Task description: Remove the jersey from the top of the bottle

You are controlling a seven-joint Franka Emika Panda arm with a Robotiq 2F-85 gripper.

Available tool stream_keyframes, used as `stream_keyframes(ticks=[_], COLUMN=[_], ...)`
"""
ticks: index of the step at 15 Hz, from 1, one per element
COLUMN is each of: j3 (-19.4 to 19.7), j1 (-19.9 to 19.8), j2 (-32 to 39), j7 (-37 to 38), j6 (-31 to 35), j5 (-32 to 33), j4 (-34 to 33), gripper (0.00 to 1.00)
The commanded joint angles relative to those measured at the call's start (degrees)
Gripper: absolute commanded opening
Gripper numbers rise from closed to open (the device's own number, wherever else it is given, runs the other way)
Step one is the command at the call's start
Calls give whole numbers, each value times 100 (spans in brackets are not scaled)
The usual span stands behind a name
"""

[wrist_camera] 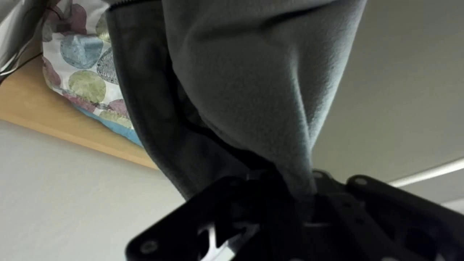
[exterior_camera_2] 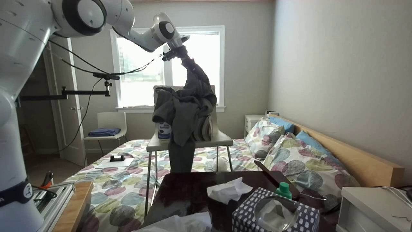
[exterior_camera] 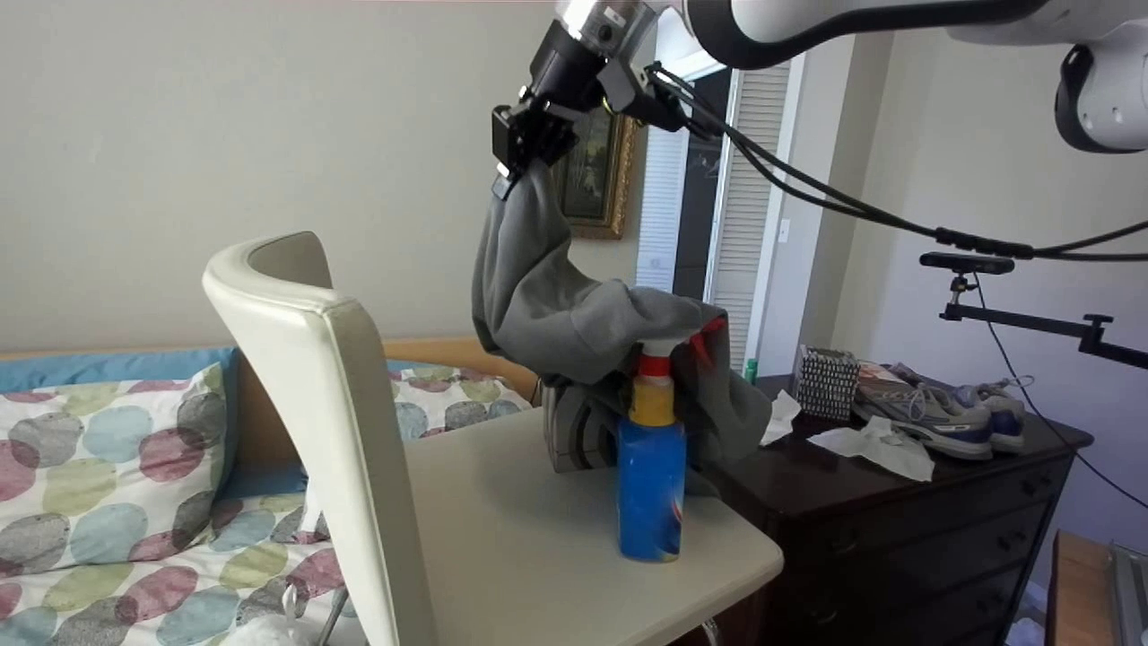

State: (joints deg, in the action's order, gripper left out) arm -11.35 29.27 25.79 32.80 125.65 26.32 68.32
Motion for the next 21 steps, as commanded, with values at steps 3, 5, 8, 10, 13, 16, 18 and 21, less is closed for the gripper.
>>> stream_keyframes(ticks=[3,5,8,10,13,16,18,21], j3=[-142,-431,-636,-715,-791,-851,-913,-988], j1=[298,133,44,46,71,117,132,156], j2=[322,321,429,541,741,933,1055,1172], j7=[-1196,-1585,-2110,-2346,-2562,-2708,-2830,-2958], j6=[-1203,-1469,-1898,-2145,-2455,-2691,-2818,-3020], j5=[-766,-1115,-1618,-1807,-1967,-1952,-1934,-1923], j4=[-434,-317,-304,-309,-277,-207,-183,-256], gripper=[2,2,2,2,2,2,2,33])
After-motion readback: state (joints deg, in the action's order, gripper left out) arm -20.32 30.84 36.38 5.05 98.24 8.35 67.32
